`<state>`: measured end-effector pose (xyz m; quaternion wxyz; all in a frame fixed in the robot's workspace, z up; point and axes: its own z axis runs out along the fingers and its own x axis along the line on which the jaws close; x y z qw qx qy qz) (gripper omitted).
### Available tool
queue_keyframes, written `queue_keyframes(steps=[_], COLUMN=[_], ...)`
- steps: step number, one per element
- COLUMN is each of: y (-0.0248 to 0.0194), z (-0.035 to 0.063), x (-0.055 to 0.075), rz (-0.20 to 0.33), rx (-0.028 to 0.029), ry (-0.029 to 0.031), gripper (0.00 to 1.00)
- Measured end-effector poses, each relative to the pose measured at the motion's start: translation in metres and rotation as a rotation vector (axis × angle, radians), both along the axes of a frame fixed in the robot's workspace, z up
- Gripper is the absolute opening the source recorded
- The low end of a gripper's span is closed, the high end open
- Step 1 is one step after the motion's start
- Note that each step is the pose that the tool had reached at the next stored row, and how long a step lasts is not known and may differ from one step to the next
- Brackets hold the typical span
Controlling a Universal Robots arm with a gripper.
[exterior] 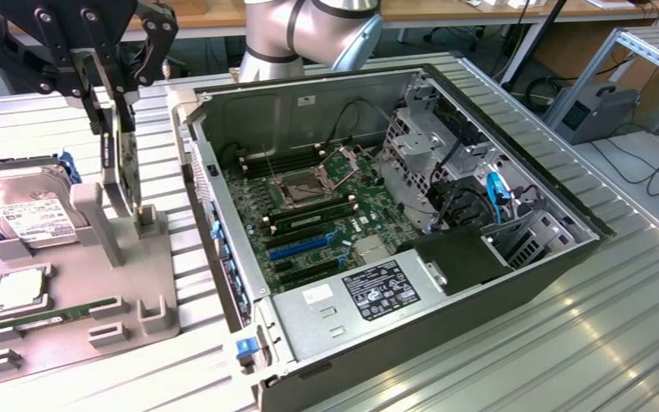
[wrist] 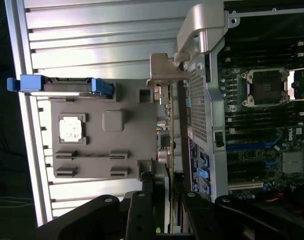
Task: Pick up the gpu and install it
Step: 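Pick up the gpu and move the gpu toward the slot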
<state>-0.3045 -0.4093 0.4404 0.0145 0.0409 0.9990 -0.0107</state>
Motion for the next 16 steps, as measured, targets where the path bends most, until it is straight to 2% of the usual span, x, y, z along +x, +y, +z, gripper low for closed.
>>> queue_keyframes(steps=[16], y=[0.0000], z=[0.0000], x=[0.018], rz=[0.000], rx=[0.0000], ry=[0.0000], gripper=[0.27])
